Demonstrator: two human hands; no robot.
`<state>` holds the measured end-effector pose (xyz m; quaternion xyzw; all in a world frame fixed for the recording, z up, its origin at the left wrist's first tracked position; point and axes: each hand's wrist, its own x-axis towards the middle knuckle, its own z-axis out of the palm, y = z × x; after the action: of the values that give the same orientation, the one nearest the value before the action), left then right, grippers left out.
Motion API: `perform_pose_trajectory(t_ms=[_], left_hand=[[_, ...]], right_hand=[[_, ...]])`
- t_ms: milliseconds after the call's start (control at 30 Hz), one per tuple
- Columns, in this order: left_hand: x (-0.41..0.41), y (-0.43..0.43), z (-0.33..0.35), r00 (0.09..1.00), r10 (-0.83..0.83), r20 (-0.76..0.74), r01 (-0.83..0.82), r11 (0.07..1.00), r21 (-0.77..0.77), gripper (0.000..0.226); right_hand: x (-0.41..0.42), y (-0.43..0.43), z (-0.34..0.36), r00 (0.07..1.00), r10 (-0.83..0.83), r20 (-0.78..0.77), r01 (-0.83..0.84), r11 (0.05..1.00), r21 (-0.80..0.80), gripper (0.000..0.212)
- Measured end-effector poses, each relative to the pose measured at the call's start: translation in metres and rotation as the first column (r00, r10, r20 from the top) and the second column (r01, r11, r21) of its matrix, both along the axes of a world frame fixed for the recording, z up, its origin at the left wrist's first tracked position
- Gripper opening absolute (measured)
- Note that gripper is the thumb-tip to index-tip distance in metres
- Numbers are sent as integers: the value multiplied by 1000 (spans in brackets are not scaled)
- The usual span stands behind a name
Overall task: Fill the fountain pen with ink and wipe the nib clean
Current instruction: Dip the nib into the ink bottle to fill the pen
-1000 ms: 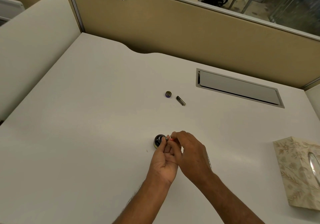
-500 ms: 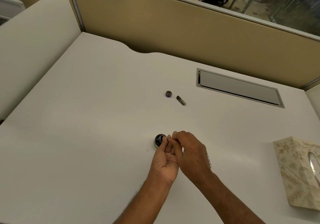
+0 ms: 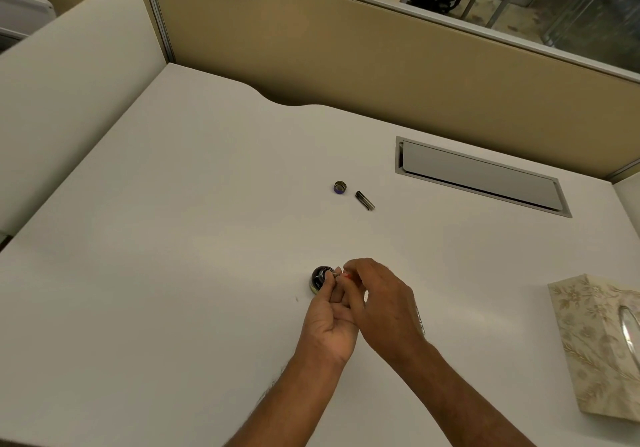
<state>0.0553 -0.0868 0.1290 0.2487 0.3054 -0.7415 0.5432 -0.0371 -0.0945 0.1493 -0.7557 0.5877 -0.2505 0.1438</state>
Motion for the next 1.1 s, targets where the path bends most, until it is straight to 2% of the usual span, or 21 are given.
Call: perform_pose_trajectory(t_ms=[167,333,400,500,600,900,1033,1100], left_hand=[[-1,-1,1,1000,13,-9,-13,1000,2,26],[-3,0,-3,998,-32,46,33,999,-18,30],[-2,0,-4,998,-32,46,33,999,-20,31],[-1,0,-3,999,-24,34,25,999,-26,30],[0,0,-1,999,-17,46,18,1000,-18,27],[-3,0,-3,999,-22,47,23,1000,-19,29],[-1,1,-1,999,-26,32,27,999,-31,26],[-1,0,0,999,-22,34,22,999,-25,25]], right_hand=[[0,-2,-4,1000,-10,-23,9,999,-35,12],[1,-4,-4,997,-35,-68,33,999,-27,22],[1,-3,-3,997,-31,-65,31,1000,-3,21],[-1,-2,0,1000,-9,-20,10,999,40,8],[-3,-2,0,999,23,-26,-23,999,22,1],[0,-3,-1,998,-29,-51,28,999,-17,23],[-1,-2,4,1000,-20,0,20,997,73,12],[-2,-1,5,1000,7,5,-7,998,57,5]])
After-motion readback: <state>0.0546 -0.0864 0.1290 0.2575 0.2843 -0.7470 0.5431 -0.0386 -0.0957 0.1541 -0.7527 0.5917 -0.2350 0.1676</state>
